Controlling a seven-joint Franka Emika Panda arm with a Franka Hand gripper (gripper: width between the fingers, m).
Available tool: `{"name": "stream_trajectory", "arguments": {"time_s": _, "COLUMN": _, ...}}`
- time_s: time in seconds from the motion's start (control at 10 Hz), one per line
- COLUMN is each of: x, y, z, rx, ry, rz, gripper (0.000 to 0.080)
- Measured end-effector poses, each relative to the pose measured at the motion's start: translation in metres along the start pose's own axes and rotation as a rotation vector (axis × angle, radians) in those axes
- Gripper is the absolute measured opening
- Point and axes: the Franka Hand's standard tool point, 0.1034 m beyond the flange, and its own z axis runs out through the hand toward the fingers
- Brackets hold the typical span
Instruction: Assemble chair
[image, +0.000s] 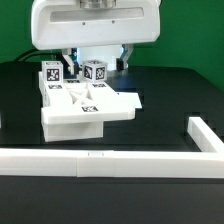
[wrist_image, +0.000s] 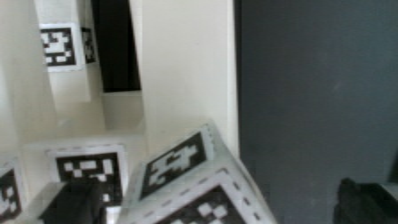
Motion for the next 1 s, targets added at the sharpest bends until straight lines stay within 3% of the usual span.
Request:
{"name": "stream_trajectory", "arguments": {"time_s": 0.2, "x": -0.0006, "y": 0.0017, "z": -0.0001, "rx": -0.007, "ry": -0.004, "rz": -0.156, "gripper": 0.0649}}
{"name": "stream_trajectory", "arguments": {"time_s": 0.3, "x": -0.0016, "y": 0.0054, "z": -0.0004, "rx": -0.035, "ry": -0.020, "rz": -0.339, "gripper": 0.0649}}
{"name": "stream_trajectory", "arguments": {"time_s": 0.4, "x": -0.0010, "y": 0.0057, "z": -0.0007, "rx": -0.043, "ry": -0.023, "rz": -0.408, "gripper": 0.0649}}
{"name": "stream_trajectory", "arguments": {"time_s": 0.6, "x": -0.0009, "y": 0.0053, "z": 0.0001, "rx": -0.043, "ry": -0.023, "rz": -0.438, "gripper": 0.0619}}
{"name": "stream_trajectory", "arguments": {"time_s": 0.8, "x": -0.0006, "y": 0.0052, "z": 0.0004, "rx": -0.044, "ry": -0.021, "rz": -0.436, "gripper": 0.0348}}
{"name": "stream_trajectory", "arguments": {"time_s": 0.9, "x": -0.0005, "y": 0.0054, "z": 0.0003, "rx": -0.044, "ry": -0.021, "rz": -0.436, "gripper": 0.0348}}
{"name": "stream_trajectory", "arguments": {"time_s": 1.0, "x": -0.0005, "y": 0.0054, "z": 0.0003, "rx": -0.044, "ry": -0.020, "rz": -0.426, "gripper": 0.0283}}
